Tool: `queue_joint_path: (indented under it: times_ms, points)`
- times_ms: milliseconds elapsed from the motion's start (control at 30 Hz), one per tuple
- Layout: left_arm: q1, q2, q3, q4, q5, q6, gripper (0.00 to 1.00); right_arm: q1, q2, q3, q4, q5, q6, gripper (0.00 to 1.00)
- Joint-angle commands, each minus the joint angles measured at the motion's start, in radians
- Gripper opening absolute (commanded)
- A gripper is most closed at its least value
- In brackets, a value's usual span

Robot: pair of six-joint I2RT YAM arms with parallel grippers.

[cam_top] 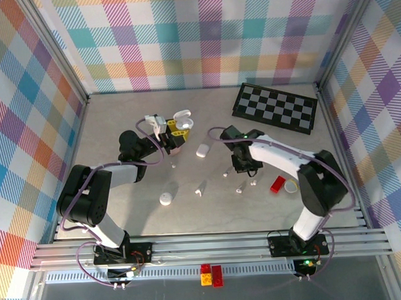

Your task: Insert the wireless bluetooth earbuds into the charging case

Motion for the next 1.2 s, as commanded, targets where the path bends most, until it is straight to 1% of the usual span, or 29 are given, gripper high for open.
queue_joint_path:
  times_ms: [0,233,300,400,667,800,867,1067,1167]
  points:
    - [-0.007,-0.039,-0.01,0.057,-0.017,0.046,0.38,-0.055,-0.09,-0.048,0.074,-0.229,0.009,0.21]
    - [-0.049,-0.025,-0.006,0.055,-0.046,0.081,0.37,-0.212,-0.272,-0.142,0.202,-0.621,0.06,0.2]
    - [-0.068,-0.016,-0.001,0.054,-0.057,0.094,0.37,-0.244,-0.303,-0.158,0.23,-0.713,0.071,0.21]
    - [-0.101,0.002,0.014,0.053,-0.067,0.109,0.37,-0.264,-0.334,-0.162,0.244,-0.803,0.076,0.21]
    - [-0.178,0.065,0.072,0.052,-0.076,0.142,0.37,-0.284,-0.394,-0.182,0.376,-0.996,0.12,0.21]
    - [-0.204,0.098,0.092,0.052,-0.085,0.159,0.37,-0.284,-0.41,-0.184,0.458,-1.069,0.185,0.21]
    - [-0.217,0.107,0.095,0.05,-0.09,0.169,0.37,-0.284,-0.417,-0.179,0.478,-1.087,0.199,0.21]
    - [-0.251,0.129,0.108,0.045,-0.095,0.2,0.37,-0.279,-0.429,-0.136,0.461,-1.093,0.21,0.21]
    - [-0.272,0.131,0.111,0.007,-0.108,0.25,0.37,-0.266,-0.425,-0.108,0.457,-1.086,0.209,0.2]
